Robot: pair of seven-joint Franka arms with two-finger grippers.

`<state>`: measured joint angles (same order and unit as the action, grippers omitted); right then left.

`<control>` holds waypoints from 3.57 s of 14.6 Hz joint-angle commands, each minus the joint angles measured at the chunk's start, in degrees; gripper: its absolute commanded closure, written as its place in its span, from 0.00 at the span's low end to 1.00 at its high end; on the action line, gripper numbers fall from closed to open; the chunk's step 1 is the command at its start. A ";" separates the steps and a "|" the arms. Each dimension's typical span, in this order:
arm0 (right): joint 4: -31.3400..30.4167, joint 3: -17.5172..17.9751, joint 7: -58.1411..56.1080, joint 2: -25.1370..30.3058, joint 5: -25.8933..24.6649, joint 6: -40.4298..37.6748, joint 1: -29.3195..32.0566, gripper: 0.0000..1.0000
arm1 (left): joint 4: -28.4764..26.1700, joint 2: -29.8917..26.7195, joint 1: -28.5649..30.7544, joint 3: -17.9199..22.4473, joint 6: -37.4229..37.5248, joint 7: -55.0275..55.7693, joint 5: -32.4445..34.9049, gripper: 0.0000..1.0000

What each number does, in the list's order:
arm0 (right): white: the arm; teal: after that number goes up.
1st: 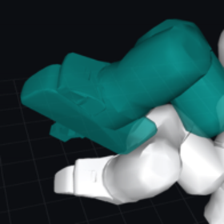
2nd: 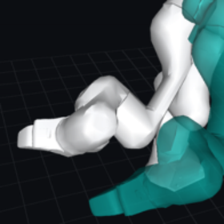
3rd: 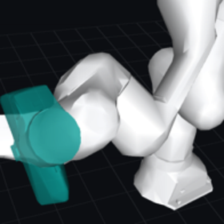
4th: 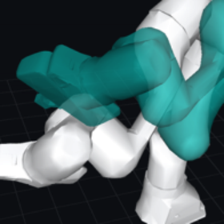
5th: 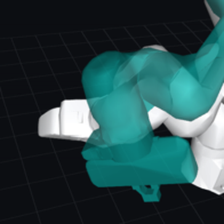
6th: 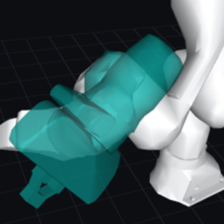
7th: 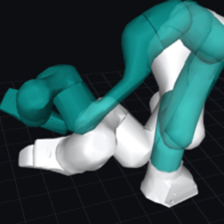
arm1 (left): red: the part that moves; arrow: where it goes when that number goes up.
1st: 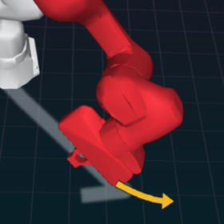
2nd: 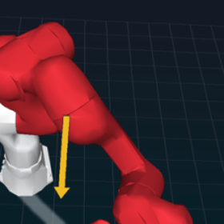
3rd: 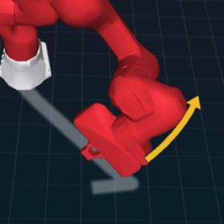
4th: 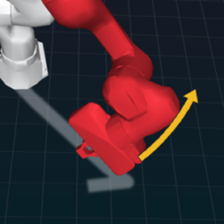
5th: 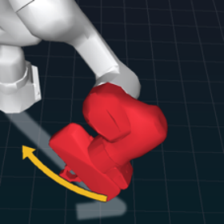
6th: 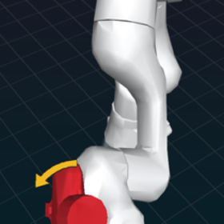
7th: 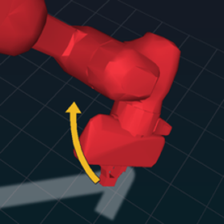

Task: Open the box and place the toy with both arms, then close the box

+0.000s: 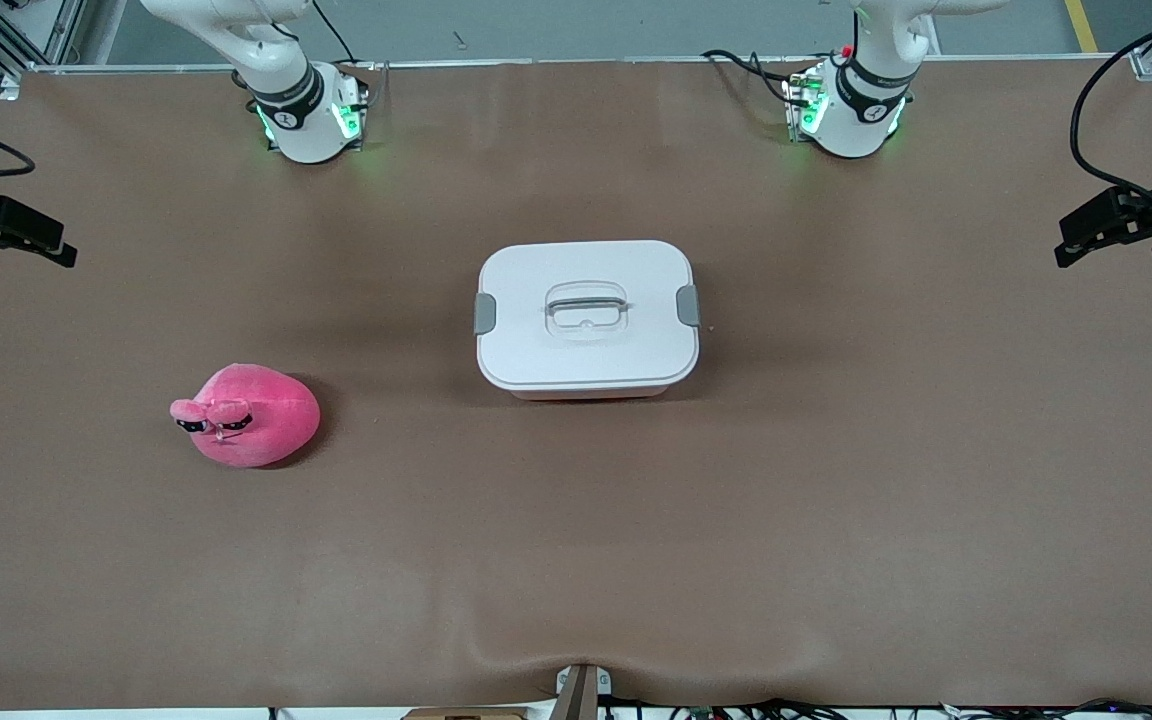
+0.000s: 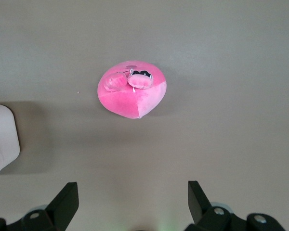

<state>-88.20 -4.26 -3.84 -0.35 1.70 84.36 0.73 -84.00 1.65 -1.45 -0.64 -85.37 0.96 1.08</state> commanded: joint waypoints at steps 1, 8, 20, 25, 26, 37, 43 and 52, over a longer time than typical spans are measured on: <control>-0.21 0.22 -0.29 -0.09 -0.73 0.45 -0.55 0.00 | 0.24 -0.06 0.13 -0.24 -0.06 -0.08 0.85 0.00; -0.65 0.22 -0.29 -0.09 -0.73 1.33 -0.64 0.00 | 0.41 1.34 0.23 -0.06 0.03 -0.26 1.02 0.00; -8.46 0.31 -0.99 -0.44 -0.73 8.62 -1.69 0.00 | 2.35 6.08 0.75 0.64 -3.48 0.80 0.76 0.00; -12.95 0.31 -4.50 -0.53 -0.73 14.51 -3.01 0.00 | 2.35 7.93 0.75 0.64 -5.67 0.80 0.50 0.00; -13.65 0.31 -5.81 -0.61 -0.64 15.82 -3.28 0.00 | 2.35 8.02 0.58 0.64 -6.56 0.97 0.50 0.00; -21.22 0.22 -17.07 -4.03 -0.73 31.38 -7.59 0.00 | 2.34 9.69 -4.87 -0.41 -7.79 25.92 0.32 0.00; -21.22 0.22 -17.87 -10.27 -1.25 37.79 -7.23 0.00 | 2.26 10.83 -9.00 -0.59 -7.88 41.65 0.06 0.00; -21.48 0.22 -20.77 -14.23 -2.84 40.53 -7.76 0.00 | 2.26 11.98 -15.07 -0.77 -8.06 58.79 -1.16 0.00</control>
<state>-109.49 -4.20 -24.22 -13.89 -0.01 124.73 -7.02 -82.98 12.90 -15.76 -1.56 -93.33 56.89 0.91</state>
